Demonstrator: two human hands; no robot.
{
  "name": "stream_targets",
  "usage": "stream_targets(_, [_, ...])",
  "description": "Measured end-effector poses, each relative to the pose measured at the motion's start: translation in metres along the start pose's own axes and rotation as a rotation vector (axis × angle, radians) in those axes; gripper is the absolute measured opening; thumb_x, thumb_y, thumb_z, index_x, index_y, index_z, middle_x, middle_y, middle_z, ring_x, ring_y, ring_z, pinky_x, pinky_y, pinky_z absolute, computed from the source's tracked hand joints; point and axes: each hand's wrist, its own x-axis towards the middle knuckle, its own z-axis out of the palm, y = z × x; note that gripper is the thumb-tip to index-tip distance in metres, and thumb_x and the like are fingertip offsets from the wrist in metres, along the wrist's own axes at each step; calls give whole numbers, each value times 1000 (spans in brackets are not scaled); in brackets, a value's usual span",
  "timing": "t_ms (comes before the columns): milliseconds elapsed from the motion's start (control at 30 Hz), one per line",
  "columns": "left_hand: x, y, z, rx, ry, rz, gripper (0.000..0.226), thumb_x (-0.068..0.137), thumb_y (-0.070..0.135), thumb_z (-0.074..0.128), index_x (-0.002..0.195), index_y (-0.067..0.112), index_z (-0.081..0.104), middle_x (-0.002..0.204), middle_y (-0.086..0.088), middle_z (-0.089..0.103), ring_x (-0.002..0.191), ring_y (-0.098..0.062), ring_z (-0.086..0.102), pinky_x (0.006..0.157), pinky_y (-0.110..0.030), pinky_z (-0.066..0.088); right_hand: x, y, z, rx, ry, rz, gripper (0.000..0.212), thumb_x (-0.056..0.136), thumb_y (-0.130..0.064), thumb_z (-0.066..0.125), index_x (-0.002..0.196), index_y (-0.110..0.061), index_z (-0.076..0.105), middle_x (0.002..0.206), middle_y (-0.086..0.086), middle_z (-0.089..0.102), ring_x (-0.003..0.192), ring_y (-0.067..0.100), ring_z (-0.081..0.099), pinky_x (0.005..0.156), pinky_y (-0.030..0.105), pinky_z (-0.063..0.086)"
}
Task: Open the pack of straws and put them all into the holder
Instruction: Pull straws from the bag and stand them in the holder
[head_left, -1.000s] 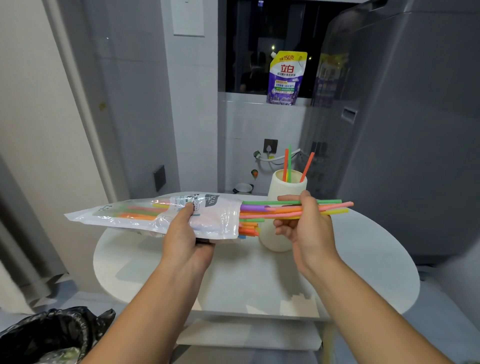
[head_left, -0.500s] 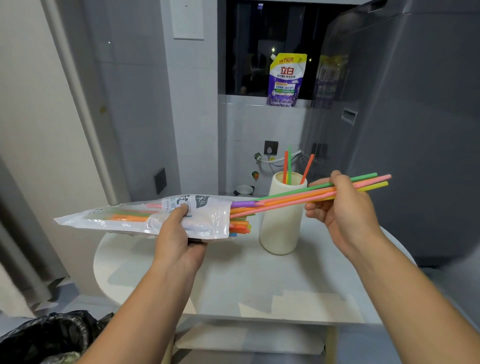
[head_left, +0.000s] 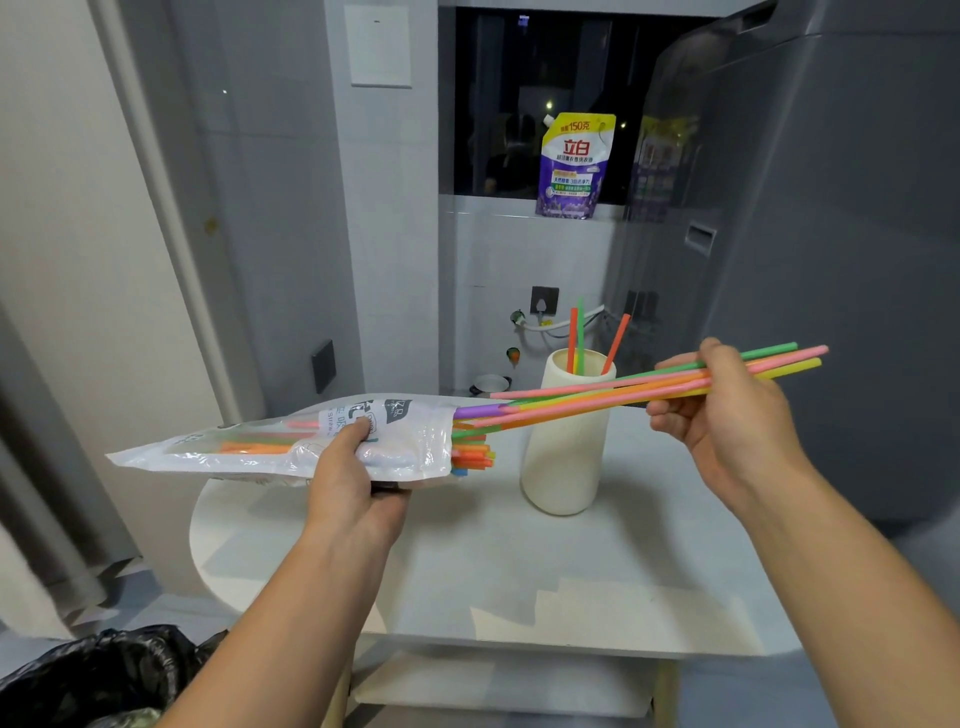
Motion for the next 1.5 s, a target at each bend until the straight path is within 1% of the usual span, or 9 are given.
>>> stream_targets(233, [2,7,-2,-6,-9,9,26,99,9,60,124,16,61,93,-1,73,74,-14,72,46,-25,56,5,-20,-11,-16,56,-42,39,102,-30,43,80,-6,66,55,7,64,44,15,61,44,23,52])
stream_targets(367, [4,9,-1,-12,-3,19,31,98,10,60,128,16,62,97,-1,74,80,-16,73,50,-28,59,6,-29,-18,-28,93,-57,39,101,-30,43,79,-7,67,57,7,64,45,14,61,44,22,52])
stream_targets(500, [5,8,-3,-24,7,17,34,98,10,61,131,16,62,99,-2,75,82,-17,74,50,-29,59,12,-48,-23,-29,106,-92,38,100,-27,42,77,-6,64,51,4,61,41,12,59,42,22,51])
stream_targets(700, [5,4,-3,3,-2,-8,28,98,11,62,126,16,64,103,-1,76,84,-16,74,59,-32,60,28,-88,-25,-125,120,-144,38,99,-26,40,76,-6,63,62,9,59,40,12,57,42,21,50])
stream_targets(967, [-2,-11,-2,68,-38,-38,33,97,12,63,130,14,63,112,-3,75,92,-18,72,88,-41,58,36,-141,-25,-293,155,-282,35,96,-25,40,75,-8,61,65,11,61,38,12,60,41,22,50])
stream_targets(1067, [-6,-17,-1,89,-44,-57,33,97,12,63,130,13,63,109,-4,74,90,-18,72,87,-41,58,38,-160,-23,-364,152,-327,34,96,-25,40,75,-8,61,67,12,62,36,12,60,38,22,49])
stream_targets(1167, [-8,-22,-1,95,-48,-77,37,97,11,63,134,10,62,125,-7,73,99,-22,71,89,-42,58,39,-171,-17,-435,145,-349,33,94,-25,40,76,-6,62,69,13,63,38,14,61,38,22,50])
stream_targets(1333, [-11,-27,-2,102,-66,-89,40,98,11,62,137,8,61,131,-10,71,111,-25,69,94,-45,56,45,-174,0,-540,113,-354,33,93,-24,40,79,-4,62,69,15,65,37,16,61,38,24,51])
stream_targets(1500, [-9,-26,-5,106,-74,-84,31,96,10,63,128,9,64,133,-13,69,120,-31,67,106,-62,48,55,-161,24,-599,61,-330,36,93,-25,42,86,2,65,73,21,66,45,23,62,38,24,50])
